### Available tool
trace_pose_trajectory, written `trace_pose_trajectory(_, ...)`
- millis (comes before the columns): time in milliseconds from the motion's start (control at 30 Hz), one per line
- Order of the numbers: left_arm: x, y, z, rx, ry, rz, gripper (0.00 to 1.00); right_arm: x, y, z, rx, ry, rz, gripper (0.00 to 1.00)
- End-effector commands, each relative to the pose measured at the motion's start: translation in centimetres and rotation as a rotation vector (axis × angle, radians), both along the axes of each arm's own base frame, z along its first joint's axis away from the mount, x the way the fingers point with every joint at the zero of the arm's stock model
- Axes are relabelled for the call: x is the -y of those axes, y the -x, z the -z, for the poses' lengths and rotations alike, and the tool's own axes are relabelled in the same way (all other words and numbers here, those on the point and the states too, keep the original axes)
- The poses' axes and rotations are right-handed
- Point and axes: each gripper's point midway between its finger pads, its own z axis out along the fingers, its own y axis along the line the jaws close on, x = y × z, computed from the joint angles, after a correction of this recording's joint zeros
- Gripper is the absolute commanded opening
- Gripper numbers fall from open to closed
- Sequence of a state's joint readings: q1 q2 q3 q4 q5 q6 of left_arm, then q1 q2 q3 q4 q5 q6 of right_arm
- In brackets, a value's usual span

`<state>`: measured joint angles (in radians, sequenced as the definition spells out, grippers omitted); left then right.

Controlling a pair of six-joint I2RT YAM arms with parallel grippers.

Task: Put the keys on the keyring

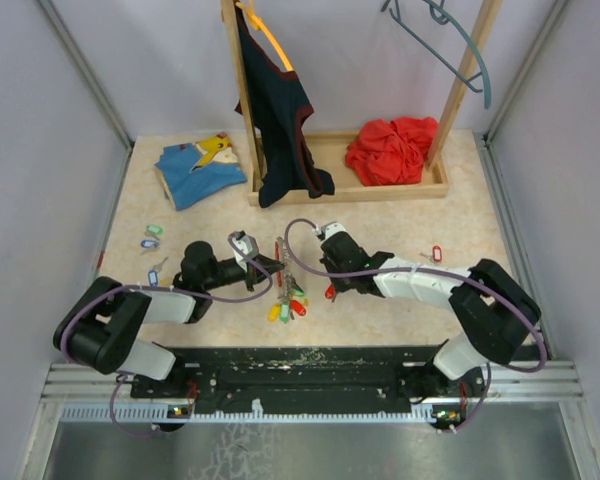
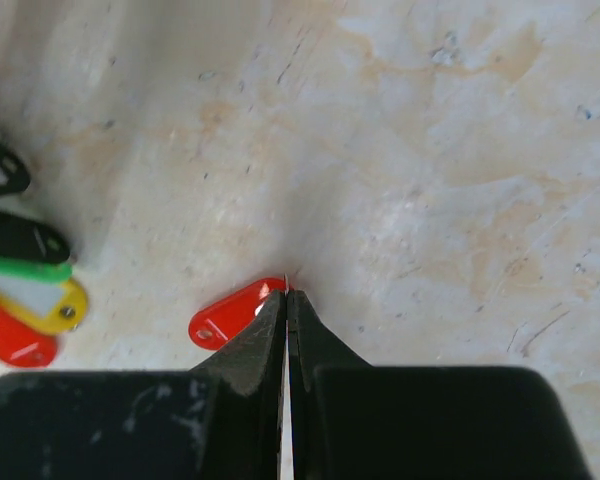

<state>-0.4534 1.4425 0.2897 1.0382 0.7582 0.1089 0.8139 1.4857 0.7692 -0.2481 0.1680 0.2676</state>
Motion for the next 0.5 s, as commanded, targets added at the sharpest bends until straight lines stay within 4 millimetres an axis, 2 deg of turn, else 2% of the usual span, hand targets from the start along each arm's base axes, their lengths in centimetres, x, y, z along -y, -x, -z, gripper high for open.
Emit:
trace_pose_trajectory(0, -0.1, -0.1, -0.7, 0.031, 0.008, -0.007, 0.0, -1.8, -4.8, -2.3, 0.175, -0.067, 0.122, 0.0)
trace_pose_trajectory(200, -0.2, -0.1, -0.6, 0.029, 0.007, -0.011, 0.0, -1.6, -5.0, -0.9, 0.152, -0.055, 0.173, 0.0)
trace_pose_trajectory(333, -0.1, -0.1, -0.5, 0.023, 0.009, -0.005, 0.0, -1.0, -4.3, -0.2, 0.11, -0.029, 0.19, 0.08)
trace_pose_trajectory(467, 0.0, -0.1, -0.6, 0.022, 0.012, -0.004, 0.0, -1.1, -3.7, -0.6, 0.06, -0.042, 0.176, 0.14)
